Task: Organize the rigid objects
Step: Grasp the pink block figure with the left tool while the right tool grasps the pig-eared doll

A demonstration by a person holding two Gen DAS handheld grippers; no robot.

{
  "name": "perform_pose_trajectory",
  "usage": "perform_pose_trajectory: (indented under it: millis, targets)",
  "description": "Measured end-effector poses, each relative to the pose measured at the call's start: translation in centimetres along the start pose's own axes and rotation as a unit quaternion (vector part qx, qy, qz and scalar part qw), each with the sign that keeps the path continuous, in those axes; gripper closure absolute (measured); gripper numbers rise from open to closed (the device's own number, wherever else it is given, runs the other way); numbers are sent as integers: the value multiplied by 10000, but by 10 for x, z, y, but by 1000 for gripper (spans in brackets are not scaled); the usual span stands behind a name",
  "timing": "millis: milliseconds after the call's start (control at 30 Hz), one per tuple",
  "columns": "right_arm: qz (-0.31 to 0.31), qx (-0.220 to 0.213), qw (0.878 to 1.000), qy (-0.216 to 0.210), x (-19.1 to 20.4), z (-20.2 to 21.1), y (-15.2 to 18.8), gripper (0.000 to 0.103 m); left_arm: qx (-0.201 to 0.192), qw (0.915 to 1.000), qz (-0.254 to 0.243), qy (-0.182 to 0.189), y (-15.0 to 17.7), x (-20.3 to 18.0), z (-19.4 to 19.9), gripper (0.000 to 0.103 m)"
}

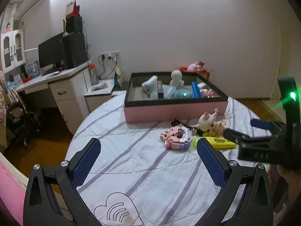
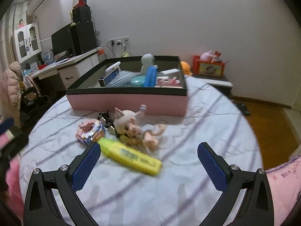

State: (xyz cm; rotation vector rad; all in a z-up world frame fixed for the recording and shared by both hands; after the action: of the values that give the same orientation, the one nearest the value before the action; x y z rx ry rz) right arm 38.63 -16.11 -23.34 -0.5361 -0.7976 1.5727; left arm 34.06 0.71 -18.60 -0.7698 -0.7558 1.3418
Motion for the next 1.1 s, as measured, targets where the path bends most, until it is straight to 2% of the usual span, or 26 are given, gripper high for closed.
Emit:
perform_pose_trajectory:
  millis: [100, 233, 300, 367, 433, 600, 767, 967, 1033, 1100]
  targets:
    - [-66, 313, 9990, -299, 6, -24, -5, 0, 127, 9999, -75, -45, 2, 0, -11, 0]
    - [-176, 512, 9980, -338, 6, -45, -12, 0, 301, 9995, -67, 13, 4, 0, -28, 0]
    - [-254, 646, 9963, -498, 8, -55, -14, 6, 418, 9991, -55, 47, 4, 0, -37, 0]
    - [-258, 776, 9953, -519, 9, -65, -13, 17, 521, 9986, -59, 75, 5, -1, -46, 0]
    - [-345, 886, 9939, -552, 7, -73, -11, 20, 610, 9980, -57, 127, 5, -4, -52, 0]
    - [-449, 803, 9925, -805, 0, -71, -10, 21, 752, 9964, -120, 367, 1, -20, -67, 0]
    - [-365, 713, 9956, -491, -14, -62, -8, 21, 908, 9936, -112, 662, -4, -39, -85, 0]
    - [-513, 679, 9948, -561, -30, -57, -6, 21, 1337, 9886, -343, 599, 0, -55, -114, 0]
    - [-578, 657, 9943, -609, -33, -56, -7, 21, 1364, 9885, -279, 582, 0, -52, -118, 1]
    - [-587, 663, 9940, -636, -34, -56, -8, 21, 1371, 9891, -199, 496, -1, -48, -121, 8]
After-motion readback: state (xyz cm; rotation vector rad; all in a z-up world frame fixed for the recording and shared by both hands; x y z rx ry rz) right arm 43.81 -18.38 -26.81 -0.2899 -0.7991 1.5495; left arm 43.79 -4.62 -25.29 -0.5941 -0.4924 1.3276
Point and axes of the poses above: each gripper's, at about its wrist camera, not at the fingertips, and z roughly against the way its jaws point, x to its left, y to its underside, the point moved 7 cm from there along -z, roughly the way its jaws point, and after that the axes turned 1 degree about x, right-handed, at the moved point
